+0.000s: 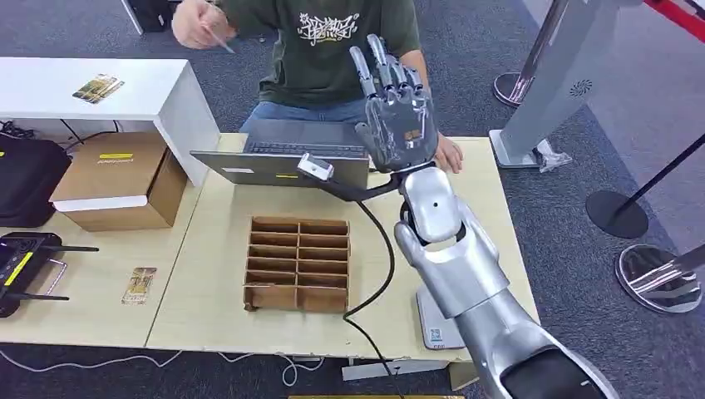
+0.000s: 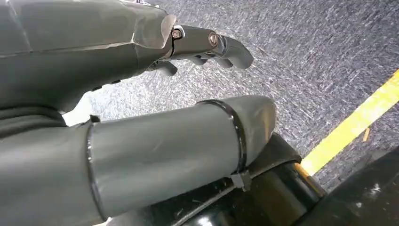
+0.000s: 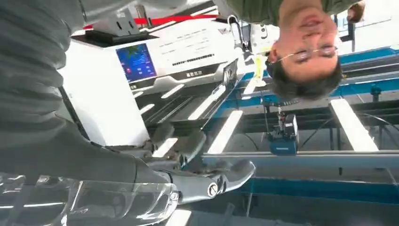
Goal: Pass the card to the sensor for recognition and then transmit it.
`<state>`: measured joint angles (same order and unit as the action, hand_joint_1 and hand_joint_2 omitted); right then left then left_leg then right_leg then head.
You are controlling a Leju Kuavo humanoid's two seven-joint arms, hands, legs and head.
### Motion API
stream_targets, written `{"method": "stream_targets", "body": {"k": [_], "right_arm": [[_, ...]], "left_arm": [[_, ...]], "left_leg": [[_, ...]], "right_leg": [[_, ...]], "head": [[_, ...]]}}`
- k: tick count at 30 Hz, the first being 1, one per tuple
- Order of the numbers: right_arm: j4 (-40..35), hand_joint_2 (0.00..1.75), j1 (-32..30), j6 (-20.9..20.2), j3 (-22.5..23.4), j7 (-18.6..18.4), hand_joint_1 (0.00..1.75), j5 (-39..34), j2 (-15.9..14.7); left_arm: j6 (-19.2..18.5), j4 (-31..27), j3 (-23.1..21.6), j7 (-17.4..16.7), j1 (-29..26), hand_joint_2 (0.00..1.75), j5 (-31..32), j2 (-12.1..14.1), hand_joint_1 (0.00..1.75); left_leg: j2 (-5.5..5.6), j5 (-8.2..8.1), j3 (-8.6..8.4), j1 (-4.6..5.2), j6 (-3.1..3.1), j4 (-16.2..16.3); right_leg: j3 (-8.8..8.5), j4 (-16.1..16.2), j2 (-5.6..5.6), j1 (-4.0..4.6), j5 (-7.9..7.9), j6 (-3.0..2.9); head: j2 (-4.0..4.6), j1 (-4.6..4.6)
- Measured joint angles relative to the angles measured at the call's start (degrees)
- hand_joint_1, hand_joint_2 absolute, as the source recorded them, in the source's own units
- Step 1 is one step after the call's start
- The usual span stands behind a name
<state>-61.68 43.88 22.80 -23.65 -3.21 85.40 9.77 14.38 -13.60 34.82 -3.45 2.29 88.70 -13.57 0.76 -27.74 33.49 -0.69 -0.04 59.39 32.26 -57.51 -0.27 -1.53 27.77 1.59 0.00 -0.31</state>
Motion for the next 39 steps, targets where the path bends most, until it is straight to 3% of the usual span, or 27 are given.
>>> {"method": "stream_targets", "body": {"k": [17, 25, 39], "right_arm": [[-2.45, 1.75, -2.43, -0.59, 1.27, -0.15, 0.0, -0.11, 0.0], [-10.03, 1.75, -8.94, -2.75, 2.64, -0.13, 0.0, -0.7, -2.12], [-24.12, 1.75, -24.73, -1.12, 3.54, -0.44, 0.0, -2.82, -7.21]], "left_arm": [[-0.44, 0.0, 0.0, -0.15, 0.09, 0.0, -0.24, 0.09, 0.0], [-0.68, 0.0, 0.09, -0.35, -0.06, 0.0, -1.46, 0.52, 0.0], [-0.68, -0.02, 3.04, -0.35, -0.77, 0.0, -2.56, 0.68, 0.0]], "left_leg": [[-0.01, 0.0, -0.01, 0.0, 0.0, 0.0], [0.0, -0.01, 0.01, 0.01, 0.0, 0.0], [-0.02, -0.03, 0.02, 0.01, -0.01, -0.01]], "right_leg": [[0.02, 0.0, -0.01, 0.0, 0.0, 0.0], [0.04, 0.01, 0.0, 0.0, 0.0, 0.0], [0.05, 0.02, -0.03, 0.0, 0.01, 0.0]], "head": [[0.0, 0.02], [0.0, 0.0], [0.0, 0.0]]}}
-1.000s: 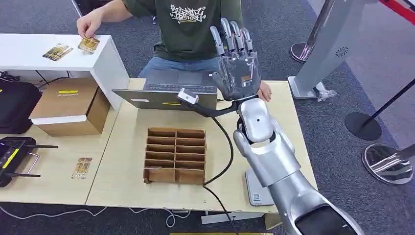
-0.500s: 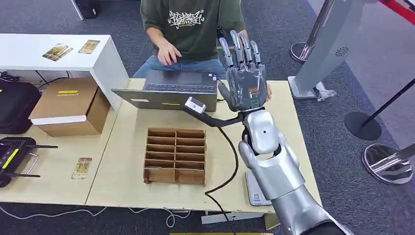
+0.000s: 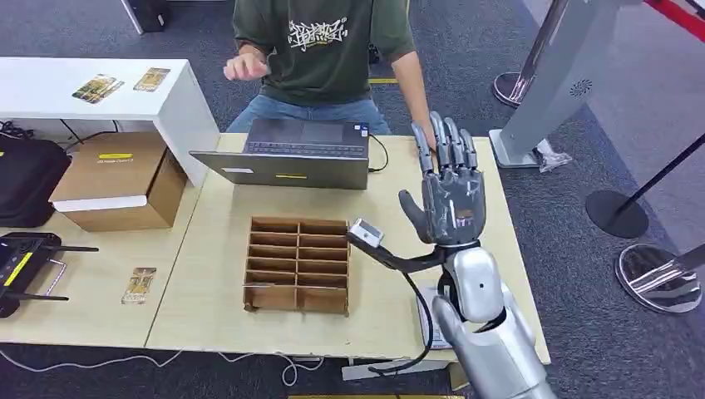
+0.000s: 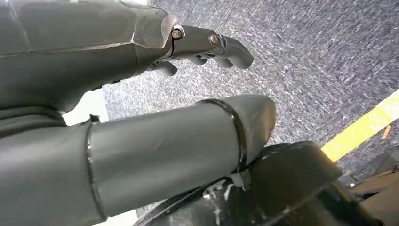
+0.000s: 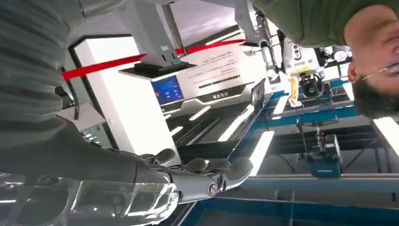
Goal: Pass the card to the sensor for recognition and then transmit it.
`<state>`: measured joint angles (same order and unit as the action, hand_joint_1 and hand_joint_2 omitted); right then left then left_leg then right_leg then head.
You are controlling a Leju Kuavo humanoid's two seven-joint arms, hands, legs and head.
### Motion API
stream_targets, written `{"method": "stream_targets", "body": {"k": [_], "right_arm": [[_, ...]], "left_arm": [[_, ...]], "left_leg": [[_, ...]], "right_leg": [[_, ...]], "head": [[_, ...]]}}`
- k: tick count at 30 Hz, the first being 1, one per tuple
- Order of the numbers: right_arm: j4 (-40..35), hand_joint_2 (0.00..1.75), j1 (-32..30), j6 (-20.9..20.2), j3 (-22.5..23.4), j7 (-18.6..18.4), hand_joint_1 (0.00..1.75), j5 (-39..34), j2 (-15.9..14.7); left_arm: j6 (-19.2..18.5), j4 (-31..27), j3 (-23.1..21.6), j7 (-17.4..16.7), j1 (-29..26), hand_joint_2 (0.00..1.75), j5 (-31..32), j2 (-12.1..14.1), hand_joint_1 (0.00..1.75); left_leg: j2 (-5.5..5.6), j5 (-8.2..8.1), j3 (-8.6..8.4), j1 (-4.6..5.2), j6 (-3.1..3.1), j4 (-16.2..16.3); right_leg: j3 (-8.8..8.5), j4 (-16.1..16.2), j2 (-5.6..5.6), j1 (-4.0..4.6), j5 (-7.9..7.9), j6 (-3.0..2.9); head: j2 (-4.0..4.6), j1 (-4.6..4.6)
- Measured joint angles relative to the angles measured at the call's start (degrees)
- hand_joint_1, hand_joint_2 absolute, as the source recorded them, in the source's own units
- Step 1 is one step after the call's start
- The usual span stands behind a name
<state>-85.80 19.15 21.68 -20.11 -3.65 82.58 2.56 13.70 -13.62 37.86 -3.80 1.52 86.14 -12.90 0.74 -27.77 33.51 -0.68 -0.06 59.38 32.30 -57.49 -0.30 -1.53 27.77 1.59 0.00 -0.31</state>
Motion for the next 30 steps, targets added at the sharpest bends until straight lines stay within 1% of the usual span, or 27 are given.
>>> {"method": "stream_targets", "body": {"k": [5, 16, 23, 30], "right_arm": [[-5.2, 1.75, -5.87, 1.29, 0.39, -0.74, 0.0, 0.9, -0.72], [-13.34, 1.75, -18.37, 4.35, 1.95, -1.86, 0.0, 1.53, -1.49], [-16.12, 1.75, -23.62, 4.18, 2.8, -1.86, 0.0, 1.46, -1.38], [-18.0, 1.75, -26.7, 2.97, 3.13, -1.49, 0.0, 1.6, -0.31]], "left_arm": [[-0.17, -0.04, 0.68, 0.02, -0.14, 0.0, 0.48, -0.07, 0.0], [-0.33, -0.13, 2.43, 0.37, -0.25, 0.0, 1.4, -0.26, 0.0], [0.0, -0.37, 3.26, 0.37, -0.35, 0.0, 1.64, -0.57, 0.0], [0.18, -0.57, 4.33, 0.55, -0.46, 0.0, 1.75, -0.94, 0.0]], "left_leg": [[0.0, -0.01, 0.0, 0.0, -0.01, 0.0], [0.0, -0.03, 0.01, 0.0, 0.01, 0.0], [-0.01, -0.03, 0.01, 0.0, 0.01, -0.01], [-0.01, -0.03, 0.01, 0.0, 0.01, -0.01]], "right_leg": [[0.01, 0.0, 0.01, 0.0, 0.03, 0.02], [0.0, 0.01, 0.01, 0.0, 0.03, 0.02], [0.0, 0.01, 0.01, 0.0, 0.04, 0.04], [0.0, 0.01, 0.01, 0.0, 0.04, 0.04]], "head": [[0.0, 0.02], [0.0, 0.0], [0.0, 0.0], [0.0, 0.0]]}}
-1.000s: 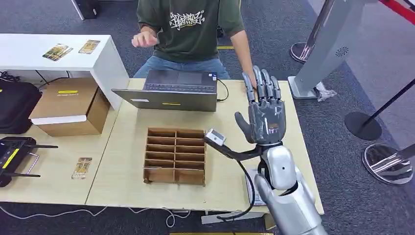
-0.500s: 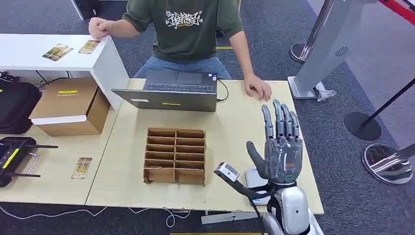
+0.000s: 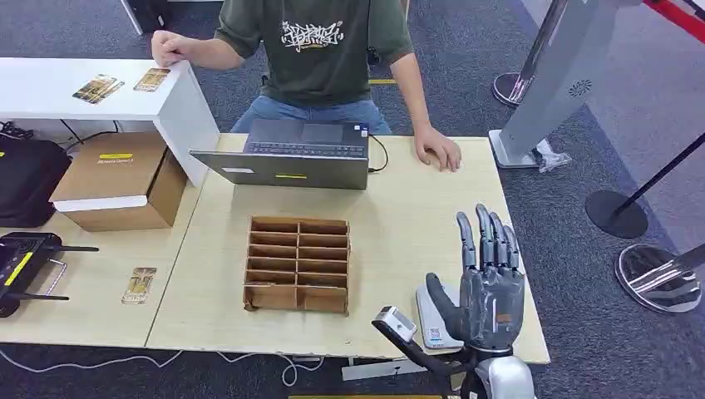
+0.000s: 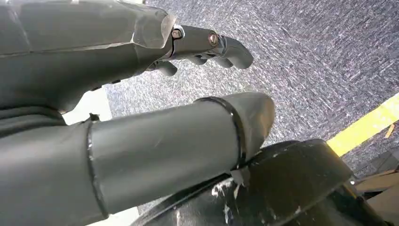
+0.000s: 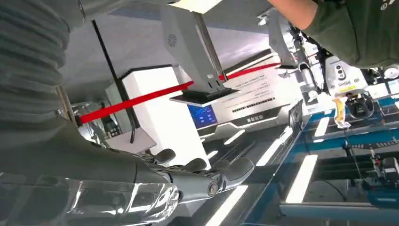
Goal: Pass the card to the sensor for recognition and then transmit it.
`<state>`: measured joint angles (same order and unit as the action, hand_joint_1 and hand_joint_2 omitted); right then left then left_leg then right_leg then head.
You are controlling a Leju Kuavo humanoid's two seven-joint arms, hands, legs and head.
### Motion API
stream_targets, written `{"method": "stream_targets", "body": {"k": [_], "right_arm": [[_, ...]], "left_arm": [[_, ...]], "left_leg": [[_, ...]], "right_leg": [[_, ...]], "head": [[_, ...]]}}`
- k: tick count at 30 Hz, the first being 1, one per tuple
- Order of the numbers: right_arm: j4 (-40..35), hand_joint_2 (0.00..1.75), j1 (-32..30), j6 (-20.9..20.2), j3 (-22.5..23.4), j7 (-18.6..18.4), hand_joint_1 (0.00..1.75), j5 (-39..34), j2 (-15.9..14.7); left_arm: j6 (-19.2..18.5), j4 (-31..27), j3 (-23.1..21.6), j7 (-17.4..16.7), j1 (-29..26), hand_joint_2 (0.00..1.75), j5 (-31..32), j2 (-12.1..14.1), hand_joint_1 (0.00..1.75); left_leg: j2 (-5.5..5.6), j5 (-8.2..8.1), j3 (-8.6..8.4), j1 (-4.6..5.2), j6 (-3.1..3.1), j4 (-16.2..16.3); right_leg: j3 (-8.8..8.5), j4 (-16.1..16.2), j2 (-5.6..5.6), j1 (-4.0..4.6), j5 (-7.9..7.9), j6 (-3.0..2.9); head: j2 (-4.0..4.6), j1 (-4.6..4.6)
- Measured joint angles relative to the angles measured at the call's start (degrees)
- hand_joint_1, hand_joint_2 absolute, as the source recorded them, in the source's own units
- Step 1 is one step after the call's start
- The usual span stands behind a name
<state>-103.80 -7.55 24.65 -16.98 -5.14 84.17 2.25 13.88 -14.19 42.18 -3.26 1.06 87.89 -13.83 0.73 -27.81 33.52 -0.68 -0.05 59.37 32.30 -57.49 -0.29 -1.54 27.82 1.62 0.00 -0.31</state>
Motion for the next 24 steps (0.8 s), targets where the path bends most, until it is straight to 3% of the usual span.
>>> {"method": "stream_targets", "body": {"k": [16, 24], "right_arm": [[-1.13, 1.75, -4.43, -3.17, 0.13, 1.03, 0.0, -2.97, 2.01], [0.37, 1.75, -5.68, -3.82, -2.27, 0.24, 0.0, -3.58, 2.18]], "left_arm": [[-0.33, -0.48, 1.36, 0.2, -0.23, 0.0, 0.83, -0.61, 0.0], [-0.68, -0.79, 1.75, -0.2, -0.18, 0.0, 0.85, -0.81, 0.0]], "left_leg": [[0.0, 0.0, 0.0, 0.0, 0.0, -0.01], [-0.01, 0.0, 0.0, 0.0, 0.0, -0.02]], "right_leg": [[0.0, 0.0, 0.01, 0.0, 0.0, 0.0], [0.0, 0.0, 0.0, 0.0, 0.01, 0.0]], "head": [[0.0, 0.0], [0.0, 0.0]]}}
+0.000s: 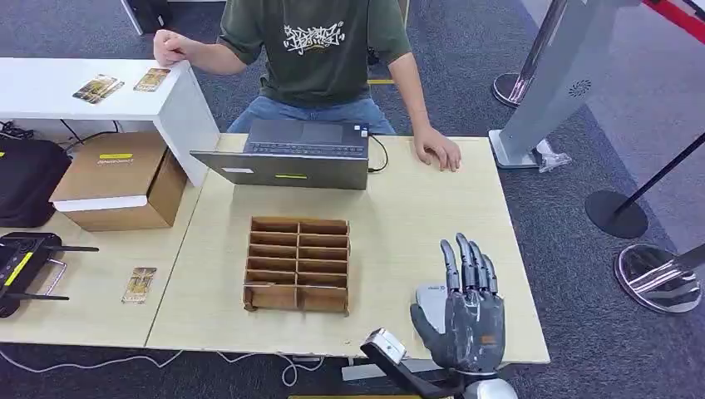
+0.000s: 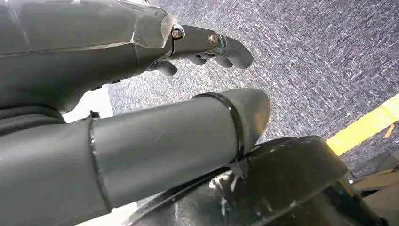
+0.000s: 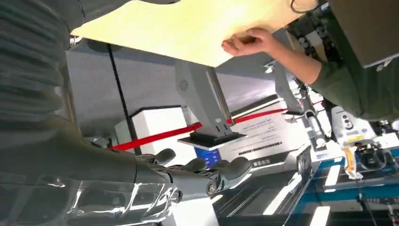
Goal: Pass the card to the sensor for recognition and then transmit it.
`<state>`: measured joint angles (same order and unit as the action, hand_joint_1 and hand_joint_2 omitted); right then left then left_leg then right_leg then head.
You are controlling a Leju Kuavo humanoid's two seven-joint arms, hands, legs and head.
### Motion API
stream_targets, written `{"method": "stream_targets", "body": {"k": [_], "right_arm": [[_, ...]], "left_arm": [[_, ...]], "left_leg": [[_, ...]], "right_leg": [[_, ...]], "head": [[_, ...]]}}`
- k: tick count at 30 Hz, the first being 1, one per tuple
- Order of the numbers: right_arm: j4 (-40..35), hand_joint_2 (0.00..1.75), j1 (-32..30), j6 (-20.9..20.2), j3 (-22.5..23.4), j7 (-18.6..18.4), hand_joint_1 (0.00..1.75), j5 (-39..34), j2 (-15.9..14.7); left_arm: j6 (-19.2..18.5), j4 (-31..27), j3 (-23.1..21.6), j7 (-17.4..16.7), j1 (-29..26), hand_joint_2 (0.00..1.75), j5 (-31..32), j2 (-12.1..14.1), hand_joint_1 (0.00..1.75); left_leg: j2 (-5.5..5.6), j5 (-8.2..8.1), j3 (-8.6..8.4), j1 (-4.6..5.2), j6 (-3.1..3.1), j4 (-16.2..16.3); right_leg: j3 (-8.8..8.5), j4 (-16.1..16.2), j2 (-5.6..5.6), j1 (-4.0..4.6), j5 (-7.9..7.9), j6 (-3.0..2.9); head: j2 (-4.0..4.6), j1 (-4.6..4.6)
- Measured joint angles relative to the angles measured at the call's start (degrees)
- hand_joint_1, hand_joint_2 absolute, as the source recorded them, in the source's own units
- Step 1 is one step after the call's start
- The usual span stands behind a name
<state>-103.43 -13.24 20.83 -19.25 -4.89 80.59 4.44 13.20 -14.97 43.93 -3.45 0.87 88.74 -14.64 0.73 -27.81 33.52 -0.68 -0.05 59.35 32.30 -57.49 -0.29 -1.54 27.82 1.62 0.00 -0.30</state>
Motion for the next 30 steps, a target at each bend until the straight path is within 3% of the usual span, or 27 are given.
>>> {"method": "stream_targets", "body": {"k": [19, 28, 30], "right_arm": [[6.25, 1.75, 0.17, 0.94, -3.91, -1.58, 0.0, -0.74, -0.33], [11.44, 1.75, 2.38, 5.05, -6.82, -0.33, 0.0, -2.93, -1.75], [13.01, 1.75, 3.59, 3.97, -7.61, 0.72, 0.0, -3.96, -1.97]], "left_arm": [[-0.81, -0.59, 1.27, 0.0, -0.03, 0.0, 0.02, -0.44, 0.0], [-1.07, -0.59, 1.47, 0.02, 0.21, 0.0, 0.02, -0.44, 0.0], [-1.2, -0.59, 1.49, 0.02, 0.29, 0.0, 0.02, -0.44, 0.0]], "left_leg": [[0.01, 0.0, 0.0, 0.0, 0.0, 0.0], [-0.03, 0.0, -0.01, 0.01, 0.0, 0.0], [-0.05, 0.0, -0.01, 0.0, 0.0, 0.0]], "right_leg": [[0.0, 0.0, 0.01, 0.0, 0.0, 0.0], [0.0, 0.0, -0.02, -0.01, 0.0, 0.0], [0.0, 0.0, -0.04, 0.0, 0.0, 0.0]], "head": [[0.0, 0.02], [0.0, 0.02], [0.0, 0.0]]}}
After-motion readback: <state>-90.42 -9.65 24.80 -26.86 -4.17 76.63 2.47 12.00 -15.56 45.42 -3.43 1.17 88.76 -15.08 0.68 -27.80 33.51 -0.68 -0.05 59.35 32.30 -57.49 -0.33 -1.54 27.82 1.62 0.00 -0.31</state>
